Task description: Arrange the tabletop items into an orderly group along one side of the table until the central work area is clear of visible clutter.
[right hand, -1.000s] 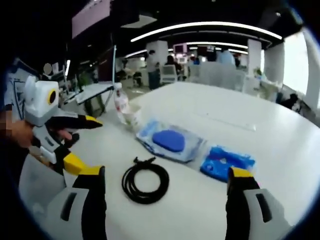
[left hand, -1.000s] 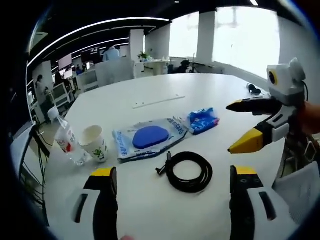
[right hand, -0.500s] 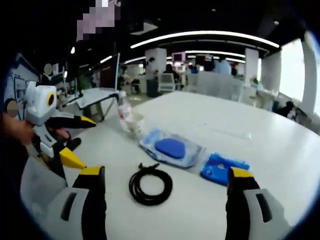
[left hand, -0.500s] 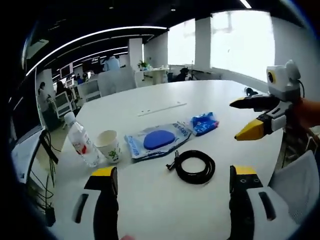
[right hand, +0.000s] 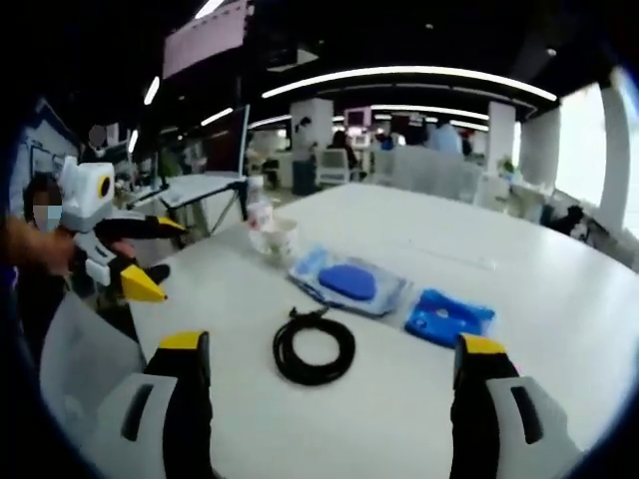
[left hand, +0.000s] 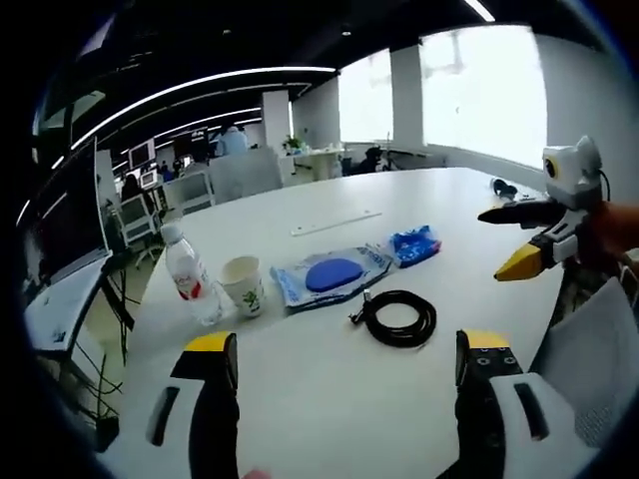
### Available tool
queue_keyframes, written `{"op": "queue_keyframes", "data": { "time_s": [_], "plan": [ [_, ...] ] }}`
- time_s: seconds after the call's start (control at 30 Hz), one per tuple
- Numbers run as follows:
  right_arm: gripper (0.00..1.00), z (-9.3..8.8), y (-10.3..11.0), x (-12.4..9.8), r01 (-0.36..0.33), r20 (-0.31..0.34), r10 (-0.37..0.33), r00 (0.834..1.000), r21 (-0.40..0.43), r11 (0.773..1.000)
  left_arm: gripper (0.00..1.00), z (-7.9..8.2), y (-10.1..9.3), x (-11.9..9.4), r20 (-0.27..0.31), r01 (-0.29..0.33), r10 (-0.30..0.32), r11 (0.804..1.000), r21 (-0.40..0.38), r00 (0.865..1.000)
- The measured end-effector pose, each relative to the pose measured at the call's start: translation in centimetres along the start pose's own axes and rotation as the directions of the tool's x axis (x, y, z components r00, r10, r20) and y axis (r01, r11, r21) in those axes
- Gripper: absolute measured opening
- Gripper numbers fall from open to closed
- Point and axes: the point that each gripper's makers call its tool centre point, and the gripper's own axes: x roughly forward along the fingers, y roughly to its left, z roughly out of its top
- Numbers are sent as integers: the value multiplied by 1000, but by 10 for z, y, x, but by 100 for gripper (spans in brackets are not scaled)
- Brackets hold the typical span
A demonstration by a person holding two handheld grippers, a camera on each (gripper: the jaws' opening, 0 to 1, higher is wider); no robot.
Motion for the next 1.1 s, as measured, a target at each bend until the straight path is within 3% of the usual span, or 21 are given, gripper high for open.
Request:
{"op": "queue_keyframes", "data": {
  "time_s": [0.47,0.63,0.7,0.8,0.93,0.97,1.03,1.1],
  "plan": [
    [100,-22,-6,-33,84,68,-88,994,53,995,97,-27,6,-12,-4,-49,49,999,10,999],
    [100,-31,-4,-40,102,81,-105,991,44,994,97,-29,6,-21,11,-56,56,996,62,998],
    [100,-34,-4,-41,104,87,-108,990,48,993,98,-32,9,-22,15,-63,63,997,40,998],
    [100,-23,-1,-39,94,134,-99,986,40,995,99,-36,15,-23,29,-80,80,997,-25,996],
    [100,-25,-4,-38,109,138,-117,984,63,992,99,-39,18,-26,37,-105,105,994,-10,994],
    [100,-31,-5,-36,114,105,-120,987,61,992,99,-40,18,-26,46,-106,106,994,-14,993],
    [100,-31,-3,-35,99,102,-105,989,63,993,98,-45,17,-26,46,-100,101,995,-18,994],
    [100,-31,-5,-36,101,104,-108,989,65,993,98,-51,18,-26,26,-110,111,994,-17,994]
  ]
}}
